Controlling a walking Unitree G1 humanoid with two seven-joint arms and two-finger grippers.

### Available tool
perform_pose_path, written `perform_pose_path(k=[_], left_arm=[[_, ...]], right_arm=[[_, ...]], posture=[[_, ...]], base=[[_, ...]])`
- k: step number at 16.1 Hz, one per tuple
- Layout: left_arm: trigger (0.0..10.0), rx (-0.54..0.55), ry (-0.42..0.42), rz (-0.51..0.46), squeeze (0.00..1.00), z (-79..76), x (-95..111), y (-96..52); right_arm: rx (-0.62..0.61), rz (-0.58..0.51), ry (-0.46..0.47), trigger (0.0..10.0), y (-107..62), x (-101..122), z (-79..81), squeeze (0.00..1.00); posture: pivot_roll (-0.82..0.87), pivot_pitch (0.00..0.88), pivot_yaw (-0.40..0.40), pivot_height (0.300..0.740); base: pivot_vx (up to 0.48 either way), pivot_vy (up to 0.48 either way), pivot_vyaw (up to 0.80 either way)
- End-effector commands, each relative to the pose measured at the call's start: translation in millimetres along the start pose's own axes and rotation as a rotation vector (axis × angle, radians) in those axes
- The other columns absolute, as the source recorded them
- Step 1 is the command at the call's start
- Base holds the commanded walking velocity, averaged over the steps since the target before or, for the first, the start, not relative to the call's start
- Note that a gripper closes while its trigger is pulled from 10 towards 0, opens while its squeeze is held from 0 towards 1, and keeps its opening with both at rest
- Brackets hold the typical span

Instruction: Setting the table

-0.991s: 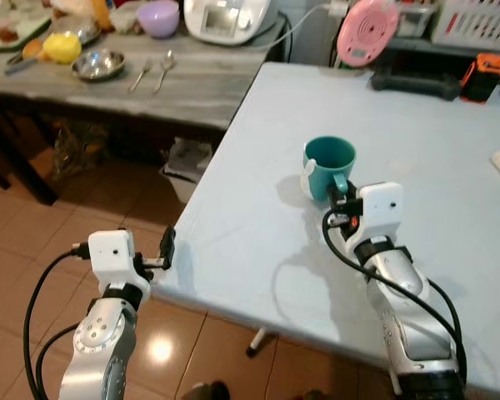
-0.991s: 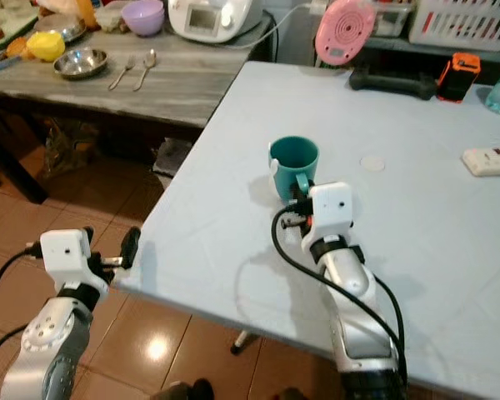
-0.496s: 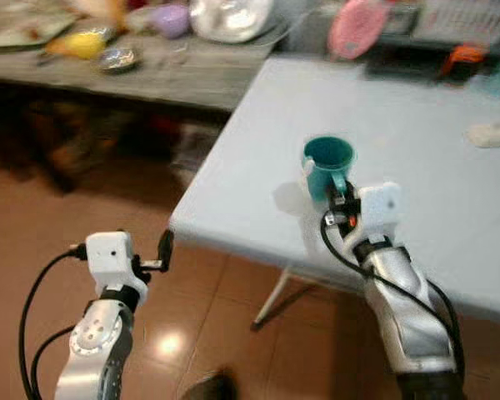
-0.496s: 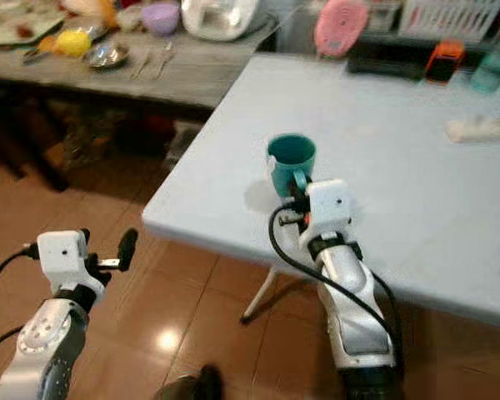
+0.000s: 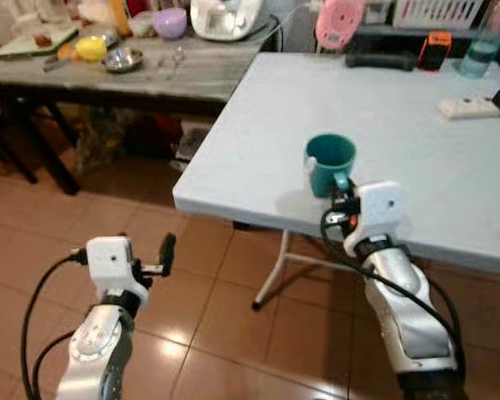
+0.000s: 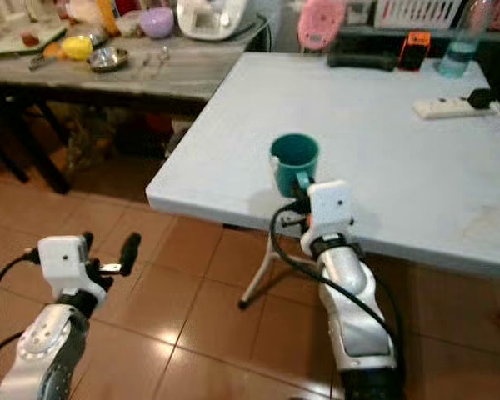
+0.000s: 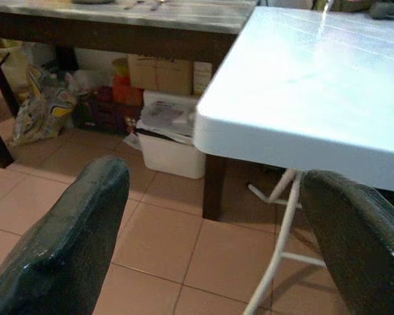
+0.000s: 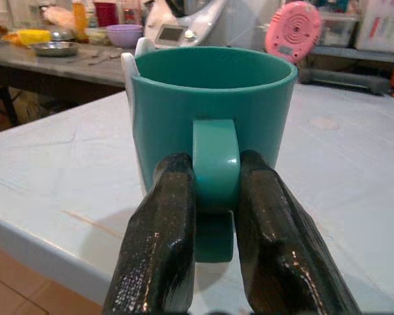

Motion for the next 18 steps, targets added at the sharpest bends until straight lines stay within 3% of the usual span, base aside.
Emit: perform_pose_path(k=[1, 6, 18], left_arm=[[10.0, 0.006, 0.013, 0.008, 0.00, 2.2, -0.5, 0.9], [10.0, -0.009, 0.011, 0.005, 0.00, -1.4, -1.8, -0.9], [10.0, -0.025, 0.020, -0.006, 0.00, -6.4, -2.1, -1.0]], right_arm=[[-0.001, -0.005, -0.002, 10.0, 1.2, 1.0, 0.7, 0.00], [0.002, -0.002, -0.007, 10.0, 1.5, 0.4, 0.8, 0.00], [0.020, 0.002, -0.009, 10.0, 2.9, -3.2, 4.8, 0.00]], posture=[[-0.15, 0.116, 0.069, 0.740], [-0.15, 0.118, 0.063, 0.740], [-0.15, 0.115, 0.061, 0.740]], base=[[0.000, 0.000, -0.56], [0.000, 0.134, -0.70], [0.000, 0.466, -0.46]])
Point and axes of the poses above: a point about 5 cm out from each wrist's last joint towards the gripper, its own y axis pointing out of the wrist towards the gripper, its own x axis along the axis of the wrist's last joint, z = x × y, the point moved 3 cm from there along y, pointing out of the wrist towards the gripper, and after that the axes turned 15 degrees about y, right-handed, at the moved point
